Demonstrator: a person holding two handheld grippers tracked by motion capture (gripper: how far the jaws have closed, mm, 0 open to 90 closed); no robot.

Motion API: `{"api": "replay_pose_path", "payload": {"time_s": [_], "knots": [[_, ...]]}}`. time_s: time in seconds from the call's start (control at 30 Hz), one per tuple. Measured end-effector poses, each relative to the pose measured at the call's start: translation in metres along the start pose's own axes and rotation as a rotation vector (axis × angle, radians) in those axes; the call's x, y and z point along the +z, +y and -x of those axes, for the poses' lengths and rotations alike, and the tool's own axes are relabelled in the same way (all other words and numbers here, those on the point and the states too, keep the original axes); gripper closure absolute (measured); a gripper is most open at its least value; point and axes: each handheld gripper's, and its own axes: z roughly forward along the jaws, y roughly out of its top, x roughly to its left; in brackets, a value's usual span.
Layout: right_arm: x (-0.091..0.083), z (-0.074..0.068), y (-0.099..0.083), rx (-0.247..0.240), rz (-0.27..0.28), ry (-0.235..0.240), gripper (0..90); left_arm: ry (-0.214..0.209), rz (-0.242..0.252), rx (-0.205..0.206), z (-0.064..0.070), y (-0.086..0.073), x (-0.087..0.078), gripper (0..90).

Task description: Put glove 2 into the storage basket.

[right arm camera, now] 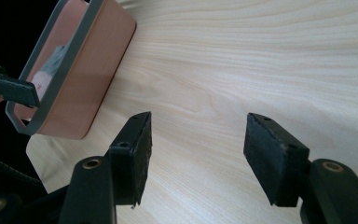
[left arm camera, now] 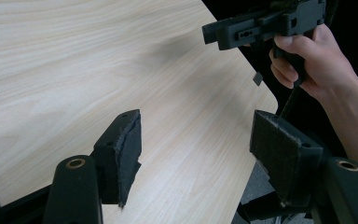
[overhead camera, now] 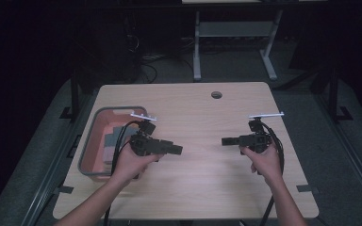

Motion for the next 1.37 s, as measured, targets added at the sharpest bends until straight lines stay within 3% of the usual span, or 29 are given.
{"api": "replay_pose_path", "payload": {"time_s": [0.5, 0.9, 1.17, 1.37], "knots": [[-0.009, 0.015, -0.014, 0.018, 0.000, -0.015, 40.3, -0.034, -0.022, 0.013, 0.009, -0.005, 0.022, 32.7], [-0.014, 0.030, -0.037, 0.042, 0.000, -0.024, 39.9, -0.056, -0.032, 0.022, 0.013, -0.016, 0.040, 32.2], [-0.015, 0.030, -0.053, 0.012, -0.012, -0.043, 39.5, -0.052, -0.045, 0.054, 0.018, -0.028, 0.049, 31.5], [-0.019, 0.026, -0.074, -0.013, 0.022, -0.025, 37.6, -0.067, -0.023, 0.061, 0.017, -0.044, 0.053, 30.4]]}}
